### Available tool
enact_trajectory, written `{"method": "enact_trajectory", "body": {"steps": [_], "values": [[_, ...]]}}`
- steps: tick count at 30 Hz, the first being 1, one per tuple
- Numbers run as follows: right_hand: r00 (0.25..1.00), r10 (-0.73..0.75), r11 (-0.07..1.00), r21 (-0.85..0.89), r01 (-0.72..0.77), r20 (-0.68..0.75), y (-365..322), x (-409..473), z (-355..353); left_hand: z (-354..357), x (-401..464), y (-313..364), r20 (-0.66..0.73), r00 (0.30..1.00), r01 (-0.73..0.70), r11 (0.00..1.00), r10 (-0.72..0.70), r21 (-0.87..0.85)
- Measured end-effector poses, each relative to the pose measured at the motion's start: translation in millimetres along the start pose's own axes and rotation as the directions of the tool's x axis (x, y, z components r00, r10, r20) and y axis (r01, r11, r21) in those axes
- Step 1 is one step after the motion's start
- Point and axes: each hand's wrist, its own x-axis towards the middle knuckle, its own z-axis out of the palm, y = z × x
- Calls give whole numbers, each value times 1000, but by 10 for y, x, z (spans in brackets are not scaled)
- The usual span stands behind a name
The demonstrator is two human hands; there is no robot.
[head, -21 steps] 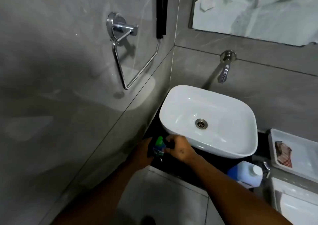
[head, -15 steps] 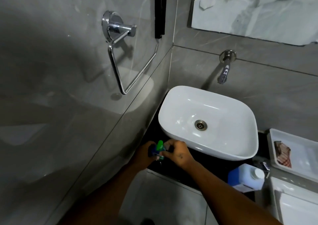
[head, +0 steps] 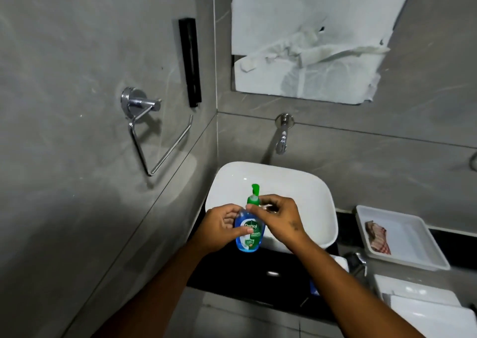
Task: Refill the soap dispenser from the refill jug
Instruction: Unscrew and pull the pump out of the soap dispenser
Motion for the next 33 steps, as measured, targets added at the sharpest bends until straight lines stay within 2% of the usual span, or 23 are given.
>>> {"method": "enact_trajectory", "body": {"steps": [3,7,10,13,17,21,24,27,30,33], "values": [[995,-65,997,46,61,77,-235,5,-271,69,99,287,-8,998,-59,998,59,-17],[996,-80,996,46,81,-24,-367,-21,-469,174,182,498,-6,992,-129,991,129,17],[992,-100,987,137,89,75,-448,-81,-578,229,188,584,-17,991,-135,991,135,22],[998,-52,990,134,55,-22,-451,-121,-590,272,165,656,-6,988,-151,988,151,42],[997,-79,987,145,76,12,-454,-162,-573,310,151,691,-17,991,-134,990,135,39],[993,-71,987,136,83,-90,-449,-140,-573,305,141,648,-17,993,-120,992,121,41],[996,-85,992,90,87,-21,-465,-143,-549,292,127,627,-20,993,-118,993,119,23],[993,-81,993,77,87,-88,-498,-137,-525,274,104,631,-17,993,-120,992,121,29],[994,-104,992,64,106,-29,-492,-128,-510,255,107,617,-21,994,-106,994,107,40],[996,-63,994,89,69,-69,-523,-128,-474,225,88,605,-25,994,-105,993,106,50]]}}
